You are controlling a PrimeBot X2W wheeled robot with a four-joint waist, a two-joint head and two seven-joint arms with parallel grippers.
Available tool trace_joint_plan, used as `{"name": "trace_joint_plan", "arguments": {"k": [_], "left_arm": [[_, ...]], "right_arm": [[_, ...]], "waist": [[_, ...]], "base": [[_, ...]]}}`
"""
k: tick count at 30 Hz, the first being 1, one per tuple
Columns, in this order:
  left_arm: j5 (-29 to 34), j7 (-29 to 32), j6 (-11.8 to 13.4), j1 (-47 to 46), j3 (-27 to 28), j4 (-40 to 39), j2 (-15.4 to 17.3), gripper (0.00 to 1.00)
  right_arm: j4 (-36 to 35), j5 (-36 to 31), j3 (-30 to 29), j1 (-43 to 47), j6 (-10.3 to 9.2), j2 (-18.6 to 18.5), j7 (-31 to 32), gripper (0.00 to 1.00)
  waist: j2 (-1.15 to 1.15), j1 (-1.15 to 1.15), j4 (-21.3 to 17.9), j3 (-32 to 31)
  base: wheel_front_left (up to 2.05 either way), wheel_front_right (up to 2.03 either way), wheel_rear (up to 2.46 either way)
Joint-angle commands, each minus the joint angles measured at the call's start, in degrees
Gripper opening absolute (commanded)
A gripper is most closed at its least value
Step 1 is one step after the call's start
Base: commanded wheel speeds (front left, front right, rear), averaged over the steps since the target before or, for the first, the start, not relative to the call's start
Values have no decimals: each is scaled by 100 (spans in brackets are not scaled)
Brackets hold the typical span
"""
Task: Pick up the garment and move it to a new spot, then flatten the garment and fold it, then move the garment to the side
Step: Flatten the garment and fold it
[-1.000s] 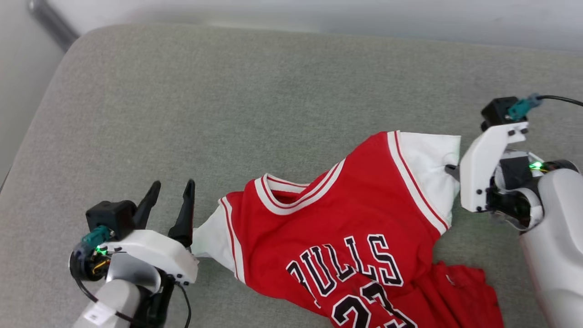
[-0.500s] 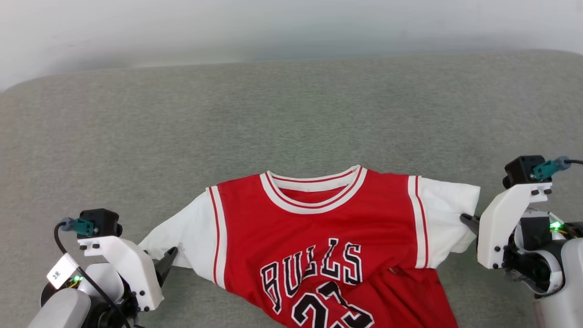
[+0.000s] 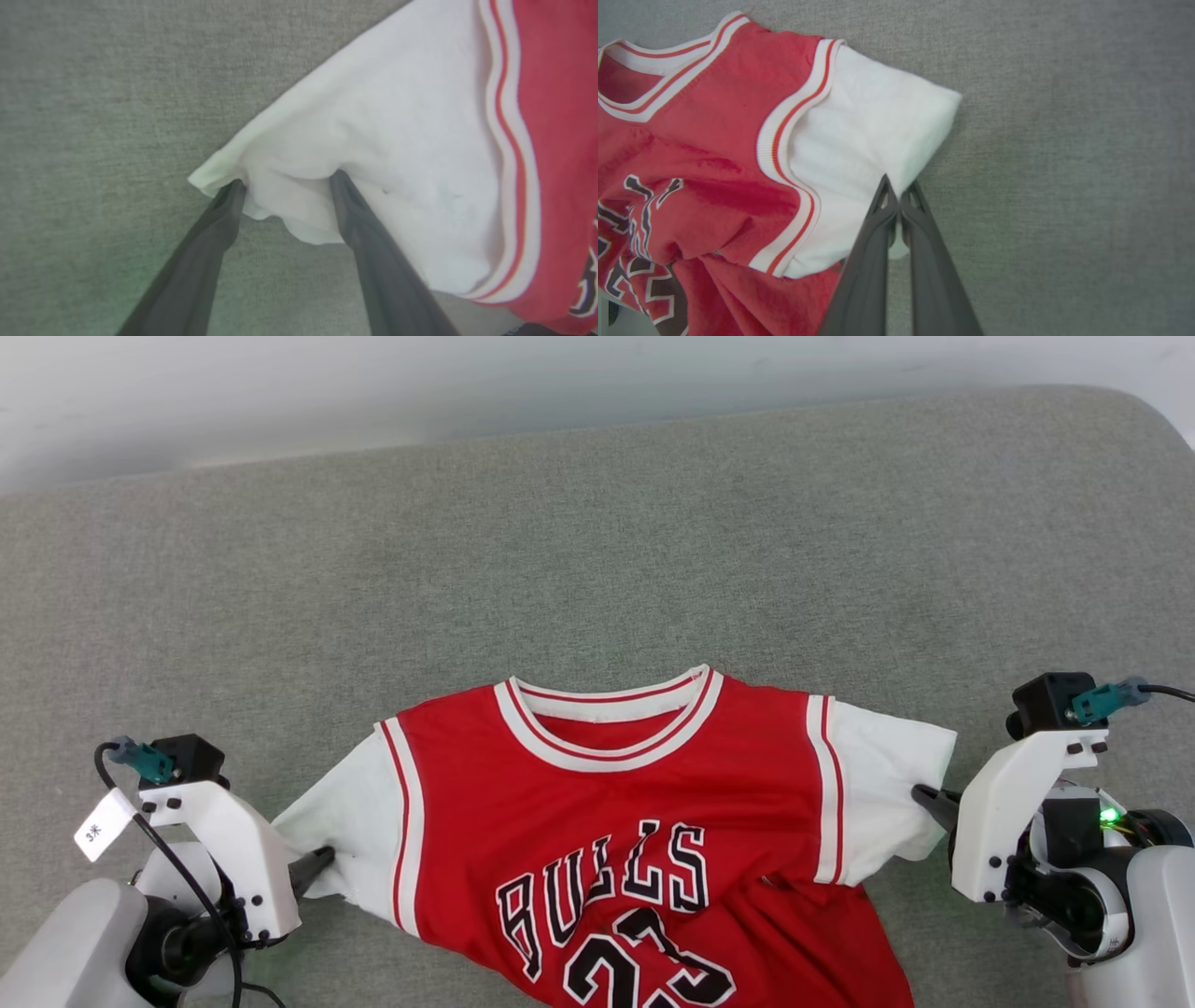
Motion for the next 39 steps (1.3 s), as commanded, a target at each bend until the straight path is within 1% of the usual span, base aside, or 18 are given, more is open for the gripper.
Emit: {"name": "trace_joint_plan", "arguments": {"k": [1, 3, 5, 8, 13, 16, 21, 25, 30, 33, 37, 39], "left_arm": [[44, -43, -87, 177, -313, 315, -390, 0], [166, -286, -137, 42, -278, 349, -371, 0], [350, -584, -159, -95, -224, 385, -279, 0], [654, -1072, -110, -362, -158, 352, -192, 0], [1217, -1867, 75, -773, -106, 185, -181, 0], [1452, -2281, 127, -1115, -85, 203, -255, 0], [1677, -2845, 141, -1789, -72, 325, -535, 0], [1781, -3282, 33, -2415, -14, 645, -723, 0], [1881, -3831, -233, -3362, 23, 1272, -924, 0], [1959, -4035, -275, -3792, 60, 1548, -929, 0], [2003, -4382, -444, -4651, 165, 2045, -933, 0], [2039, -4536, -521, -5096, 230, 2244, -870, 0]], "right_arm": [[-21, 19, -23, 61, -4, 13, -49, 0], [-18, 23, -30, 40, -4, -17, -109, 0], [-31, 23, -9, -4, -4, -58, -194, 0], [-48, -19, 54, -94, -4, -138, -353, 0], [70, -121, 160, -307, -4, -325, -683, 0], [221, -200, 217, -547, -4, -444, -920, 0], [597, -265, 266, -1130, -4, -594, -1458, 0], [955, -333, 354, -1821, -4, -669, -1858, 0], [1446, -397, 398, -2844, -4, -708, -2343, 0], [1626, -464, 421, -3282, -4, -729, -2501, 0], [1932, -558, 435, -4201, -5, -725, -2812, 0], [2052, -588, 443, -4700, -4, -733, -3010, 0]], "waist": [[0, 1, 3, 0], [0, 1, 25, -24], [0, 1, 56, -72], [0, 1, 112, -178], [0, 1, 237, -410], [0, 1, 281, -526], [0, 1, 339, -605], [0, 1, 320, -551], [0, 1, 324, -316], [0, 1, 306, -192], [0, 1, 243, 137], [0, 1, 209, 331]], "base": [[0, 0, 0], [0, 0, 0], [0, 0, 0], [0, 0, 0], [0, 0, 0], [0, 0, 0], [0, 0, 0], [0, 0, 0], [0, 0, 0], [0, 0, 0], [0, 0, 0], [0, 0, 0]]}}
